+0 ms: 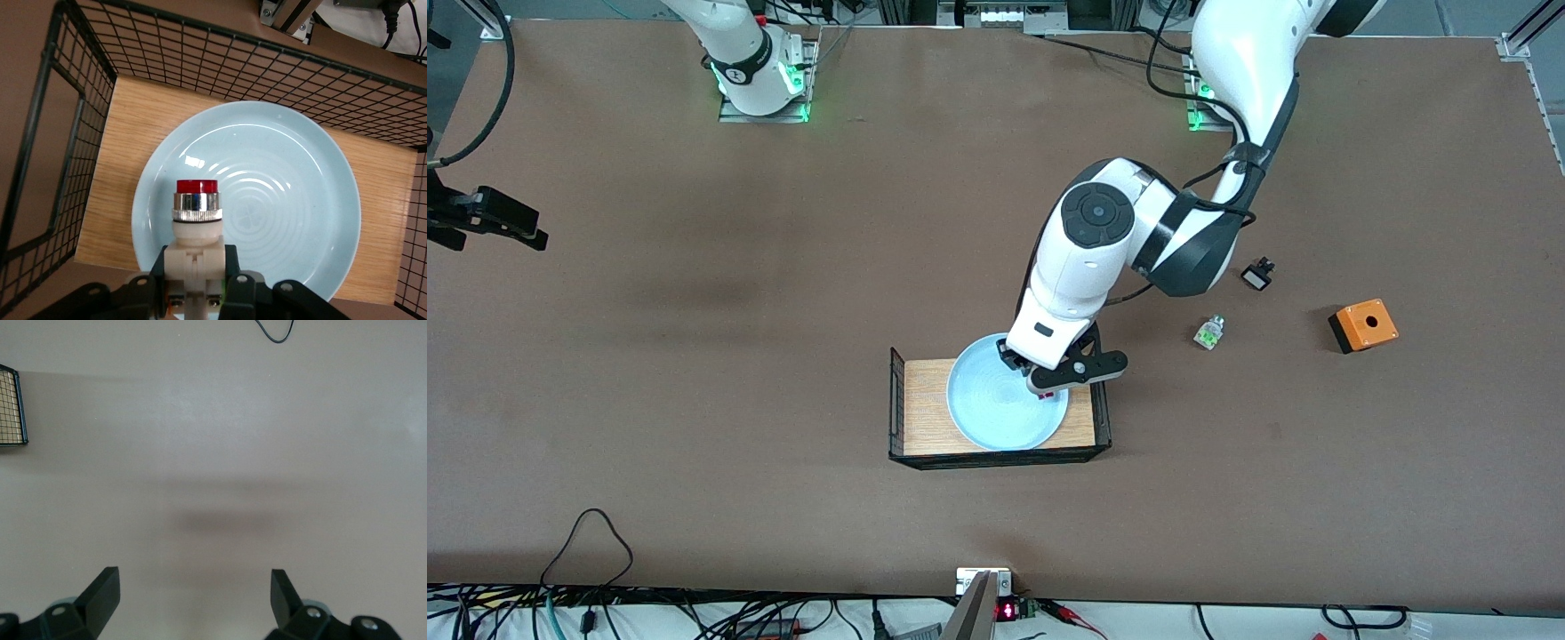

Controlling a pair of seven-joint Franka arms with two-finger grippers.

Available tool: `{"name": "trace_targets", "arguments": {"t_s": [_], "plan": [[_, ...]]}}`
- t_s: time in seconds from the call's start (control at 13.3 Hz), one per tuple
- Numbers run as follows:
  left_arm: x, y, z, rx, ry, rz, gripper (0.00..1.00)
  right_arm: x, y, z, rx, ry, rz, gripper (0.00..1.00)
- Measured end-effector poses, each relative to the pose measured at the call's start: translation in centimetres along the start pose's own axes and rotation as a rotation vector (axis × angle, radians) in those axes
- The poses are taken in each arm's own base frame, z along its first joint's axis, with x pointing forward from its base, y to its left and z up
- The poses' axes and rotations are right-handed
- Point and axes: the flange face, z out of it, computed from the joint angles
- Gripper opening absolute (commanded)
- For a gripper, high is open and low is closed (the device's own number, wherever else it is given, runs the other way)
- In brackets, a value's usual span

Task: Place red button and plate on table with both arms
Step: 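Lift the red button with the left gripper toward the orange box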

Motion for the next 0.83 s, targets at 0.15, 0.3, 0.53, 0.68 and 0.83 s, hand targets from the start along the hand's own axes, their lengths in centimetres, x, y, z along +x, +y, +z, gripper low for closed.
{"name": "trace_targets", "arguments": {"t_s": [0.15,0.3,0.53,0.68,0.83], "plan": [[0.3,0.0,-1.4,-0.018,0.008,-0.011,0.0,0.0,-0.2,0.0,0.0,0.001,-0.002,1.0],[1.3,-0.6,-3.2,-0.033,0.016,-0.033,0.0,0.0,-0.6,-0.2,0.001,0.004,-0.005,1.0],[3.1,-2.3,-5.5,-0.022,0.021,-0.065,0.0,0.1,-0.7,-0.4,0.001,0.009,-0.004,1.0],[3.8,-3.5,-6.1,0.007,0.006,-0.081,0.0,0.1,-0.9,-0.4,0.006,0.01,-0.006,1.0],[4.7,-4.8,-6.9,0.034,-0.006,-0.101,0.0,0.1,-1.5,-0.5,0.029,0.012,-0.014,1.0]]}}
